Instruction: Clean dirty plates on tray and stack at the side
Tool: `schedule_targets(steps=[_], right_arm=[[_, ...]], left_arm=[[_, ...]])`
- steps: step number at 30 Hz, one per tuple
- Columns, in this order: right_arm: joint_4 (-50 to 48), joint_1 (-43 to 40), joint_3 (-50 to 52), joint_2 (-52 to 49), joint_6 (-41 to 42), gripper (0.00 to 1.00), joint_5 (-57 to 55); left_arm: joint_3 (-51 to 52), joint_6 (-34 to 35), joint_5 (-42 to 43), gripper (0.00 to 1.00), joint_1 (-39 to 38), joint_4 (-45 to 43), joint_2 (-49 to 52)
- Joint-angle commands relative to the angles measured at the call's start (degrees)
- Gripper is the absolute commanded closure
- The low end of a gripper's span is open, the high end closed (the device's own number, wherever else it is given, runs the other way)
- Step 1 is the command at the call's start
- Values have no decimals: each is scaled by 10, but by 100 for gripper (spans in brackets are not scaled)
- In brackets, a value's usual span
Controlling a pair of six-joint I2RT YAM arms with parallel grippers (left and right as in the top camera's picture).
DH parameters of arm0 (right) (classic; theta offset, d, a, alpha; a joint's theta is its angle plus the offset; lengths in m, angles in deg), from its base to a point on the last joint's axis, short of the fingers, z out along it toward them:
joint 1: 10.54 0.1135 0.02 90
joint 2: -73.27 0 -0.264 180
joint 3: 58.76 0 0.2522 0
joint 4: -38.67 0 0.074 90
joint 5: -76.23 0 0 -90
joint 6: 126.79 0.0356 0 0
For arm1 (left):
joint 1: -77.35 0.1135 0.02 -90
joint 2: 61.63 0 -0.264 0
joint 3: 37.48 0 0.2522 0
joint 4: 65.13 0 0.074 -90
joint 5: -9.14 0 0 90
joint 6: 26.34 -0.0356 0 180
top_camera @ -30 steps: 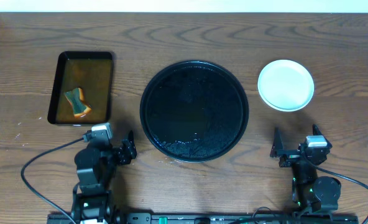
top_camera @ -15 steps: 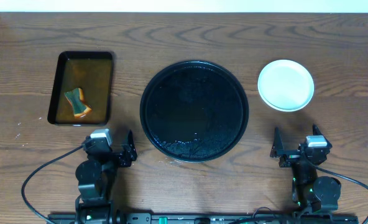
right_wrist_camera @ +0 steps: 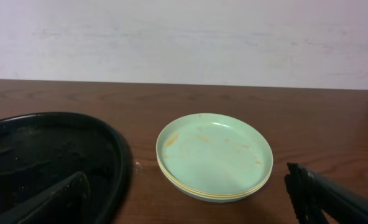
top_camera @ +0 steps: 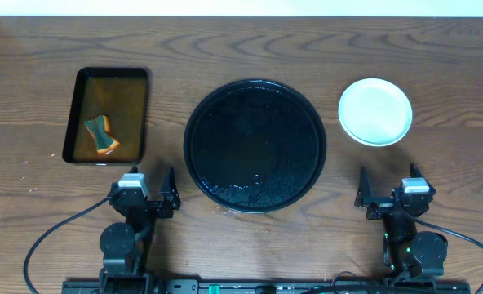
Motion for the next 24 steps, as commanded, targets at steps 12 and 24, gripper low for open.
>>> schedule_targets(steps=[12,24], right_arm=[[2,-3,1,4,-9,1,-6],[2,-3,1,0,-9,1,-6]], left_arm=[[10,11,-49,20,-2,27,-36],[10,-27,-41,20,-2,26,-36]])
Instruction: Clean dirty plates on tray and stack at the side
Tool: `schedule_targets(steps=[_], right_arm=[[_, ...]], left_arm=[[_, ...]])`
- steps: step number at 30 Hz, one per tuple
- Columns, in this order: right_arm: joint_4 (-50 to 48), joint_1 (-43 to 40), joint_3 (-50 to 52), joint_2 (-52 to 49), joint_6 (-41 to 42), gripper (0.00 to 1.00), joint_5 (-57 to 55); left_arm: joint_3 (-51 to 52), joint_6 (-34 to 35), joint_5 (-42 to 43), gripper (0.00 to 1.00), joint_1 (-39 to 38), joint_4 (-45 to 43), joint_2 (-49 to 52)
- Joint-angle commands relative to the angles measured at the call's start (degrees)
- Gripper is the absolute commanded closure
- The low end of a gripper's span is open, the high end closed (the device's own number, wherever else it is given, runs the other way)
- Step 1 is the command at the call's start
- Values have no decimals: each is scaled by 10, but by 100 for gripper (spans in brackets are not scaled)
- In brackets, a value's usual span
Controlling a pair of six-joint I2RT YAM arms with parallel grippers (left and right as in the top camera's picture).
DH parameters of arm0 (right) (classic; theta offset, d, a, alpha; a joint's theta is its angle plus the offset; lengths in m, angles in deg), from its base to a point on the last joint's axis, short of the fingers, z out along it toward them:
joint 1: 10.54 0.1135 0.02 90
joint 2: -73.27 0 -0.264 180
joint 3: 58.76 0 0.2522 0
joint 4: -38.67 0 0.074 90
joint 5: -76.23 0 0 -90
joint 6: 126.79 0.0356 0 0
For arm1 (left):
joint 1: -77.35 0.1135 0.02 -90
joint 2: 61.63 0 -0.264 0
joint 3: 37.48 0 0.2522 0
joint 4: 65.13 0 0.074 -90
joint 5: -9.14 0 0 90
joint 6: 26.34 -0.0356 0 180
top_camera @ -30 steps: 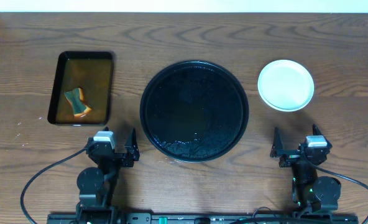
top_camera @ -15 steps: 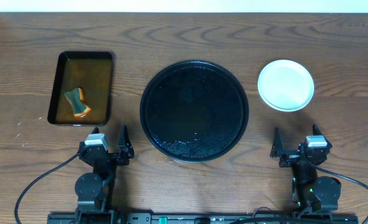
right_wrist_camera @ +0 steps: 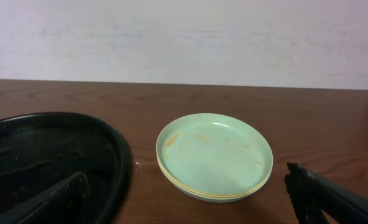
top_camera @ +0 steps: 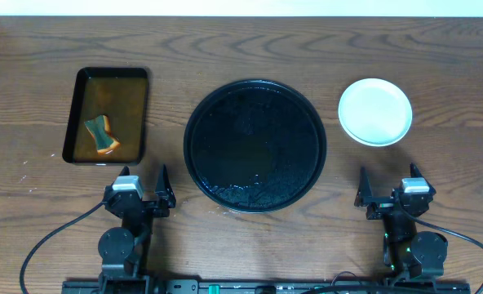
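Note:
A stack of pale green plates lies on the table right of the round black tray. The tray holds no plates and its surface glistens wet. In the right wrist view the top plate carries faint orange smears. My right gripper rests near the front edge, below the plates and apart from them. It is open, with its fingers spread wide and nothing between them. My left gripper rests open at the front left, holding nothing.
A rectangular black basin of brownish water stands at the left with a green-and-yellow sponge in it. Cables run from both arm bases along the table's front edge.
My left gripper has shifted slightly to the left at its resting place. The right gripper, the plates, the tray and the sponge stand as before.

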Motion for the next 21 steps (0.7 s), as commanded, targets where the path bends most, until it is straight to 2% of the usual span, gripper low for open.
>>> schedule_targets(steps=[1,21], right_arm=[[2,-3,1,0,-9,1,-6],[2,-3,1,-1,-9,1,-6]], left_arm=[[11,-11,-3,20,-2,20,-5],[11,-12,-9,20,-2,17,-3]])
